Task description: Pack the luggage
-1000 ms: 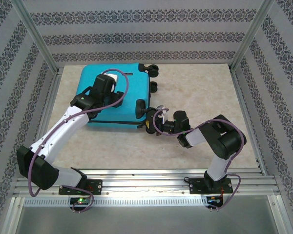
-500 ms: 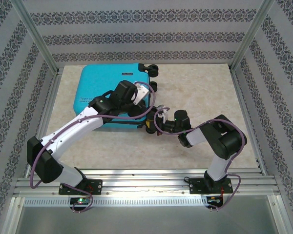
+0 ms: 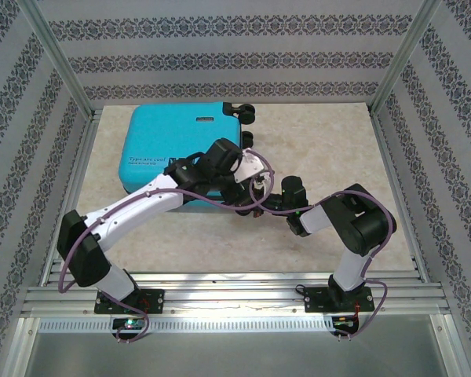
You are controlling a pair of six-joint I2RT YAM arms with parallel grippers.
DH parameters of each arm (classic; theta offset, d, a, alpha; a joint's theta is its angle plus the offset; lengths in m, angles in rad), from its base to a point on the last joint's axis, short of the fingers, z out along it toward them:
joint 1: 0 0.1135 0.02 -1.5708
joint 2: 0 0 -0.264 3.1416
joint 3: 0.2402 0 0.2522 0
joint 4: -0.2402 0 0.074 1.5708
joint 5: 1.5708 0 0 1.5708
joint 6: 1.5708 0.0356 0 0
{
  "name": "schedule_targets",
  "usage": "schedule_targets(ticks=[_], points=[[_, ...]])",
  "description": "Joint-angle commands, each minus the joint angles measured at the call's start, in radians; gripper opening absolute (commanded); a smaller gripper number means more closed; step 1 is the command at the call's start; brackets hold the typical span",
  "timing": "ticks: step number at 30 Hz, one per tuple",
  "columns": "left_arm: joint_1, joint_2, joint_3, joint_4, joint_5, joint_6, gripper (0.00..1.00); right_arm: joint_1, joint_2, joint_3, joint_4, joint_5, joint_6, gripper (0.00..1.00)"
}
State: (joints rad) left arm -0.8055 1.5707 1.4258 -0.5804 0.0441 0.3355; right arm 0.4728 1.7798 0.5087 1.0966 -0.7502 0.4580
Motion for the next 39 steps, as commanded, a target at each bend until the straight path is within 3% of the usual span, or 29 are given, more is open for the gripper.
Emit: schedule_targets(ticks=[1, 11, 22, 30, 32, 39], points=[[-0.011, 0.019, 0.009, 0.061, -0.057, 0.104, 0.78, -0.017, 0.001, 0.022, 0.094, -0.031, 0.016, 0.00], [-0.009, 0.081, 0.017, 0.097, -0.120, 0.239, 0.78, -0.017, -0.007, 0.016, 0.104, -0.037, 0.030, 0.00], [0.014, 0.164, 0.075, 0.023, -0.132, 0.307, 0.76, -0.017, -0.010, 0.021, 0.117, -0.055, 0.044, 0.00], [0.014, 0.234, 0.137, -0.072, -0.150, 0.324, 0.65, -0.017, -0.010, 0.024, 0.119, -0.060, 0.046, 0.00], [0.014, 0.241, 0.143, -0.084, -0.151, 0.323, 0.59, -0.017, -0.008, 0.026, 0.120, -0.060, 0.045, 0.00], [0.014, 0.234, 0.132, -0.098, -0.149, 0.310, 0.19, -0.019, -0.006, 0.039, 0.111, -0.053, 0.037, 0.00]])
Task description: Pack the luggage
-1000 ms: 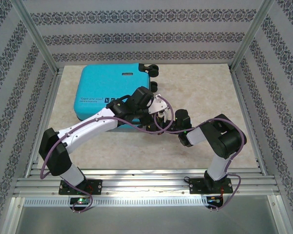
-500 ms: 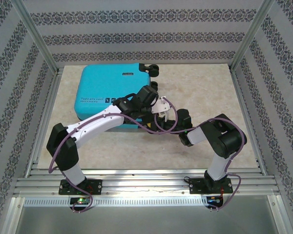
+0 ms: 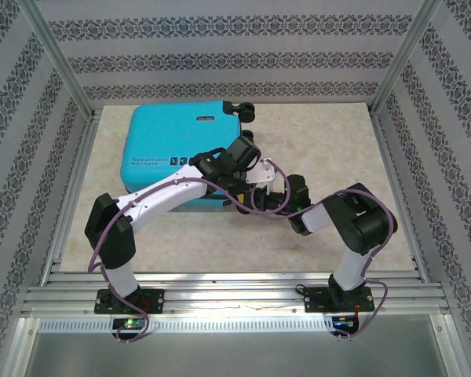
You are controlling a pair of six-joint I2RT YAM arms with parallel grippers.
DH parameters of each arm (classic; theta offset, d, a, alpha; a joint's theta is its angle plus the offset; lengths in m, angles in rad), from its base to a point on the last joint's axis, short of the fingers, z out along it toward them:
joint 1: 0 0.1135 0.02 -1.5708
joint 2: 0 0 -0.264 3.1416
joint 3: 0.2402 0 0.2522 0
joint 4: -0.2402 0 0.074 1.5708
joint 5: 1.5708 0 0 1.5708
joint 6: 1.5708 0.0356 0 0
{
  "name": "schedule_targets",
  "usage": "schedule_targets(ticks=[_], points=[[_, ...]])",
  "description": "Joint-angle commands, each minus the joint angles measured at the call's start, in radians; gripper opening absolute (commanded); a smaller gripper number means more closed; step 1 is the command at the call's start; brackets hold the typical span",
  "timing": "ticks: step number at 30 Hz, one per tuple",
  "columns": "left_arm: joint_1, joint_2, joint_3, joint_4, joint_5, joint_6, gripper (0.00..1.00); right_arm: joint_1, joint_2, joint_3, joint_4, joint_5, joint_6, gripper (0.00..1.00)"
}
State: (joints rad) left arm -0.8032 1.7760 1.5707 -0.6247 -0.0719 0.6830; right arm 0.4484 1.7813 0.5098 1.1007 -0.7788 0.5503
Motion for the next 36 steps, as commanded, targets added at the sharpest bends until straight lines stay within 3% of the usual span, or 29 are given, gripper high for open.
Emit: schedule_targets(ticks=[1, 8, 19, 24, 31, 36], points=[[0.012, 0.023, -0.019, -0.051, -0.029, -0.040, 0.16, 0.003, -0.009, 0.037, 0.106, -0.021, -0.057, 0.00], [0.012, -0.053, -0.088, 0.009, 0.022, -0.054, 0.01, -0.005, -0.022, 0.027, 0.080, 0.059, -0.071, 0.00], [0.010, -0.119, -0.161, 0.045, 0.123, -0.082, 0.00, -0.027, -0.069, 0.004, 0.016, 0.232, -0.112, 0.00], [0.011, -0.156, -0.191, 0.053, 0.177, -0.082, 0.00, -0.050, -0.057, 0.036, 0.020, 0.173, -0.134, 0.00], [0.010, -0.222, -0.245, 0.083, 0.260, -0.069, 0.00, -0.092, 0.003, 0.117, 0.064, -0.039, -0.122, 0.00], [0.010, -0.263, -0.281, 0.104, 0.296, -0.072, 0.00, -0.107, 0.025, 0.155, 0.060, -0.072, -0.107, 0.00]])
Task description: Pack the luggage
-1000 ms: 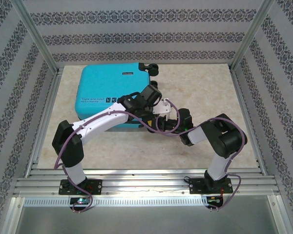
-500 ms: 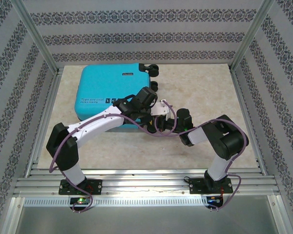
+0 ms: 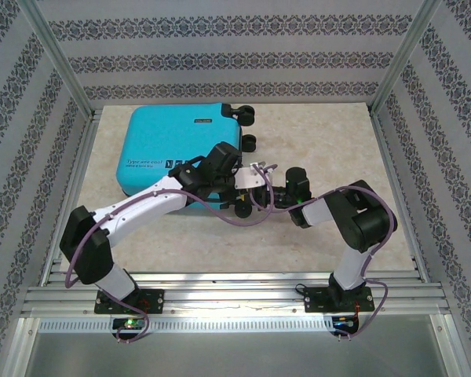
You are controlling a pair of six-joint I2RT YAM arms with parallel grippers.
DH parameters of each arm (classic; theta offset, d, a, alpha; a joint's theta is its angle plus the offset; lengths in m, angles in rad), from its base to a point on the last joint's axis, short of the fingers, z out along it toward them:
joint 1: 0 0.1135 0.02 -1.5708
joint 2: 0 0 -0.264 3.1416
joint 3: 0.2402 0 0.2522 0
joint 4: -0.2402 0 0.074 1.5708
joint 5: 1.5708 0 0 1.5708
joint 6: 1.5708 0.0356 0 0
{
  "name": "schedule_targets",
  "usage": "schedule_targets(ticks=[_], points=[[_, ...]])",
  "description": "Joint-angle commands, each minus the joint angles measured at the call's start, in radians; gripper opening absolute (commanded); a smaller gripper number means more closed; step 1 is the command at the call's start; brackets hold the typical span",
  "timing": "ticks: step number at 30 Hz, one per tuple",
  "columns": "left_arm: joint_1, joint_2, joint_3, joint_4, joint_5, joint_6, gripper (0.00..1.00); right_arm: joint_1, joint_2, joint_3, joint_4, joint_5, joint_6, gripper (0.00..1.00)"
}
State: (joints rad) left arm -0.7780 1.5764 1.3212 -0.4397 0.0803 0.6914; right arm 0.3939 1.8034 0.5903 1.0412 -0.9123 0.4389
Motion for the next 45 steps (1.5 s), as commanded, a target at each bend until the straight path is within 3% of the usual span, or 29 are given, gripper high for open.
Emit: schedule_targets(ticks=[1, 9, 15, 19, 38, 45], points=[[-0.015, -0.067, -0.035, -0.080, 0.152, -0.081, 0.00, -0.054, 0.006, 0.082, 0.118, 0.052, 0.007, 0.00], [-0.033, -0.077, -0.049, -0.086, 0.176, -0.086, 0.00, -0.079, 0.062, 0.146, 0.129, -0.066, 0.066, 0.00], [-0.045, -0.099, -0.075, -0.081, 0.177, -0.090, 0.00, -0.089, 0.042, 0.123, 0.042, 0.133, 0.052, 0.00], [-0.050, -0.115, -0.100, -0.066, 0.173, -0.094, 0.00, -0.092, 0.063, 0.147, 0.032, 0.101, 0.076, 0.00], [-0.079, -0.172, -0.138, -0.073, 0.187, -0.105, 0.00, -0.111, 0.126, 0.391, -0.272, 0.334, 0.077, 0.00], [-0.087, -0.183, -0.142, -0.084, 0.205, -0.102, 0.00, -0.173, 0.201, 0.503, -0.293, 0.370, 0.157, 0.00]])
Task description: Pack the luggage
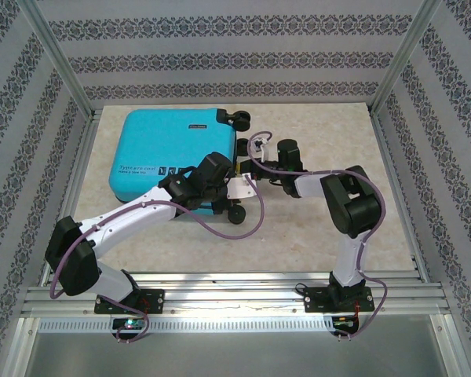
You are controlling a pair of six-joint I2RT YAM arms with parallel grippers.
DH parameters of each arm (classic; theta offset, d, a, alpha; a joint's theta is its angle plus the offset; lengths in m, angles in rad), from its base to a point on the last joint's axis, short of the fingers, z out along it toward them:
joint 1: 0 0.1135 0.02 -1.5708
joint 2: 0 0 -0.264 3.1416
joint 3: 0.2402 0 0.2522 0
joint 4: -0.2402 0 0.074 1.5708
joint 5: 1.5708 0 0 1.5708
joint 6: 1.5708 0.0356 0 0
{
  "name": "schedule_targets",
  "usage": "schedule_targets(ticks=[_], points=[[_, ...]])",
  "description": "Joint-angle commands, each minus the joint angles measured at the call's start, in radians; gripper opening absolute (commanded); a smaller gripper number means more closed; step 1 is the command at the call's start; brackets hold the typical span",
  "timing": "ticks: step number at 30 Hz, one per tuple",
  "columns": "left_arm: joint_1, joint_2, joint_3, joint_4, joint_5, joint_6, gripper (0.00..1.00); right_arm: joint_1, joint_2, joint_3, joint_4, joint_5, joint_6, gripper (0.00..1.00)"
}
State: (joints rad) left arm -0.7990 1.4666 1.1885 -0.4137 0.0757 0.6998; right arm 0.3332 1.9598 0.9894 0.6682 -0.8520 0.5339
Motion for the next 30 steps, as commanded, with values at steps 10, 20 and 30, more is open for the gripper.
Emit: schedule_targets(ticks=[10, 20, 30], points=[[-0.068, -0.108, -0.059, -0.026, 0.119, -0.127, 0.09, -0.090, 0.026, 0.071, 0.168, 0.156, 0.008, 0.00], [-0.066, -0.198, -0.126, 0.009, 0.142, -0.134, 0.03, -0.078, -0.058, -0.031, 0.105, 0.352, 0.002, 0.00], [-0.067, -0.198, -0.137, -0.003, 0.179, -0.166, 0.01, -0.146, -0.032, 0.007, 0.094, 0.431, 0.077, 0.00]])
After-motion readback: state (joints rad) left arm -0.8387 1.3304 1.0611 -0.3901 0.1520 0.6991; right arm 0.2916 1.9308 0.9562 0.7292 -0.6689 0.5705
